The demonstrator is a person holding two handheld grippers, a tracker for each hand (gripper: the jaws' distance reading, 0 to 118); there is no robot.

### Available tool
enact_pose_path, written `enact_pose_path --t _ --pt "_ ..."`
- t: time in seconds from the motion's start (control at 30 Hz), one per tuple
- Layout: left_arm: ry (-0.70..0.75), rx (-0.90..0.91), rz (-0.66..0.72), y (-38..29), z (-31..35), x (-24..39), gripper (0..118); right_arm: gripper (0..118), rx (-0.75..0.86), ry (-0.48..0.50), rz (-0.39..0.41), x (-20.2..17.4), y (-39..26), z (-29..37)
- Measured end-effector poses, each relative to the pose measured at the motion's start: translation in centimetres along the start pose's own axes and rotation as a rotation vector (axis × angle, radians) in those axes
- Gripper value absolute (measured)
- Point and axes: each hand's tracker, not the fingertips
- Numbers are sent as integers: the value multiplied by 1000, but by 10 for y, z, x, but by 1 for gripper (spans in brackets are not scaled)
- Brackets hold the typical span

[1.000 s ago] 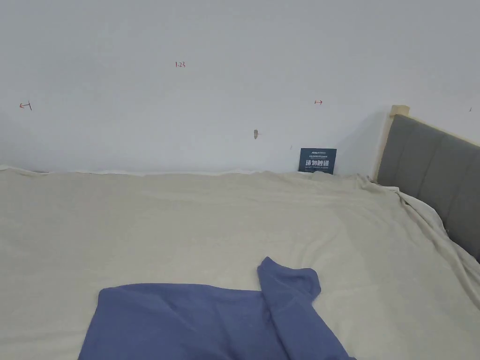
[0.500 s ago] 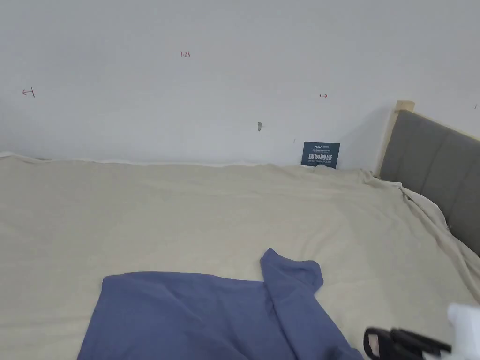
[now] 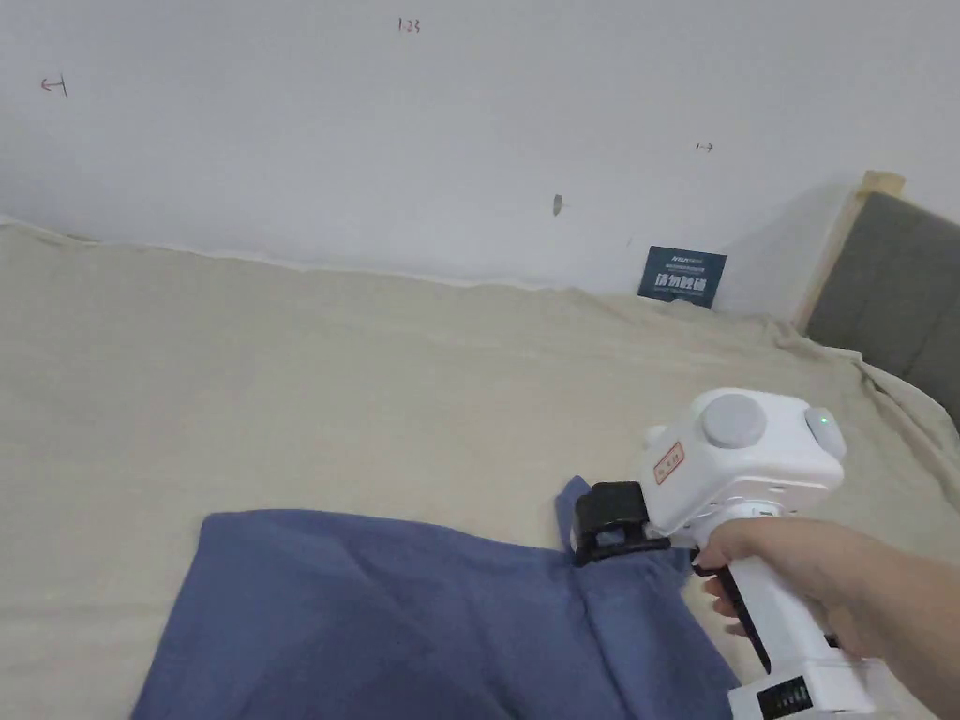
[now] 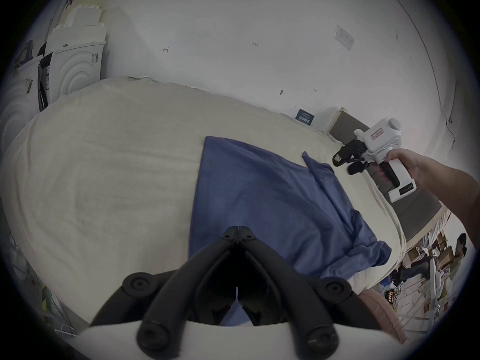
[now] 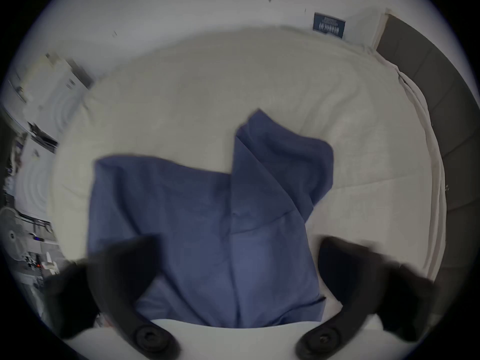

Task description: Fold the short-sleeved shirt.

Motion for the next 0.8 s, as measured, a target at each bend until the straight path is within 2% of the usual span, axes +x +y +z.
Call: enact_pose_path --t 0.03,0.07,0.1,0.23,0.27,0.3,0.33,0.37,0.4,0.43,0.5,0.53,0.63,0.67,0.7,0.8 --pt "3 -5 4 -2 -1 -4 0 104 74 0 32 -1 7 3" --pt "3 -9 10 -1 -5 -7 0 102 32 2 39 -3 13 -3" --pt "3 -9 21 0 -9 -10 0 99 7 -37 55 -5 17 -15" --pt "0 -23 34 -3 -21 -18 0 100 16 -107 42 -3 23 -33" --pt "2 -26 32 -3 -24 -19 0 100 18 -118 45 5 42 -56" --pt "3 -31 29 -6 -23 -17 0 94 15 -116 44 9 47 -60" --pt "3 -36 26 -6 -25 -18 0 82 7 -112 44 13 51 -64" --pt "4 -41 25 -7 -28 -19 0 60 -8 -97 40 17 54 -68" --pt "5 -48 28 -7 -31 -20 0 20 2 -111 16 -2 19 -29" --pt "3 -60 33 -12 -31 -20 0 1 -34 -115 13 -2 13 -29" --pt "1 -79 43 -13 -35 -21 0 1 -29 -123 11 -4 -4 -21" --pt "1 -80 42 -14 -36 -21 0 1 -101 -68 -9 15 27 -44" --pt "8 -74 30 -11 -32 -17 0 1 -1 -34 -26 31 39 -27" --pt "7 -77 24 -4 -35 -18 0 1 64 -20 -45 25 16 -8" --pt "3 -85 19 3 -37 -19 0 1 67 28 -55 31 16 -1" --pt "-32 -88 1 49 -62 -25 0 1 93 80 -112 53 14 5"
